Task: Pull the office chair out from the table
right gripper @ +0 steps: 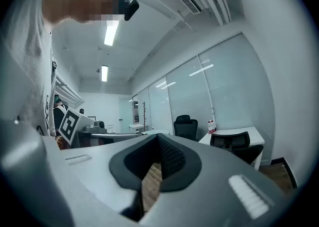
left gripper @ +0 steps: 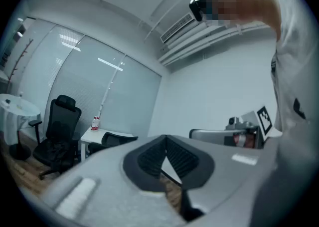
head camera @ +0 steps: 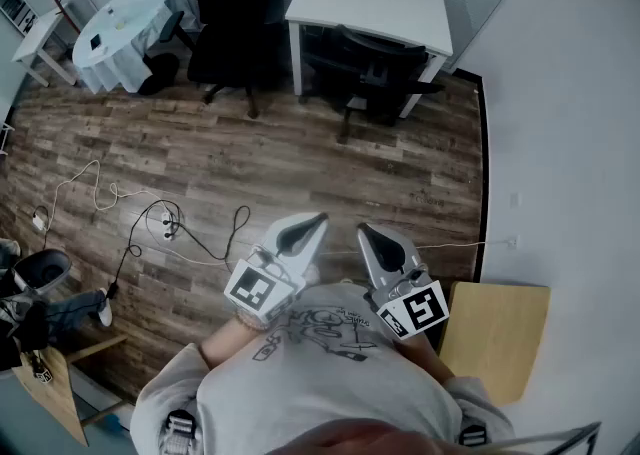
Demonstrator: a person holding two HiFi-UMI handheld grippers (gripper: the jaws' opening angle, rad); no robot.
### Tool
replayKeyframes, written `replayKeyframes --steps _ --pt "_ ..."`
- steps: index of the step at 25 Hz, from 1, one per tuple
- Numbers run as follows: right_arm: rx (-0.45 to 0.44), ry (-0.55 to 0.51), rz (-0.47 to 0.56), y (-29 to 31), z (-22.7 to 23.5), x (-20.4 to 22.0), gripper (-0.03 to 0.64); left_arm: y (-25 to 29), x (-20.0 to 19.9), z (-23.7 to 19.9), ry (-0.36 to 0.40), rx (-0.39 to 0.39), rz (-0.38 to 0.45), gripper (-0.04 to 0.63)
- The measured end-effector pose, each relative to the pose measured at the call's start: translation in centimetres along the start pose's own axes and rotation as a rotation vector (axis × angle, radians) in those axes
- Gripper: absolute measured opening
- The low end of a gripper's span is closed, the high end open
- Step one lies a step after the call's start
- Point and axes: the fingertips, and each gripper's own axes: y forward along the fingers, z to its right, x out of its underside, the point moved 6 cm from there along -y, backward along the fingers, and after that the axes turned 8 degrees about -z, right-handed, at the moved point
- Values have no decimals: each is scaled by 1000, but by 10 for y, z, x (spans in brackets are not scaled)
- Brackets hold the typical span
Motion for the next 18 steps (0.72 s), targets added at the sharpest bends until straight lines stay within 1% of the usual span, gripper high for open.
replayKeyframes --steps 11,18 --pt "29 11 -10 14 -2 -3 6 -1 -6 -12 -7 28 7 2" --pt "48 10 -16 21 18 -1 6 18 -6 -21 3 39 -1 2"
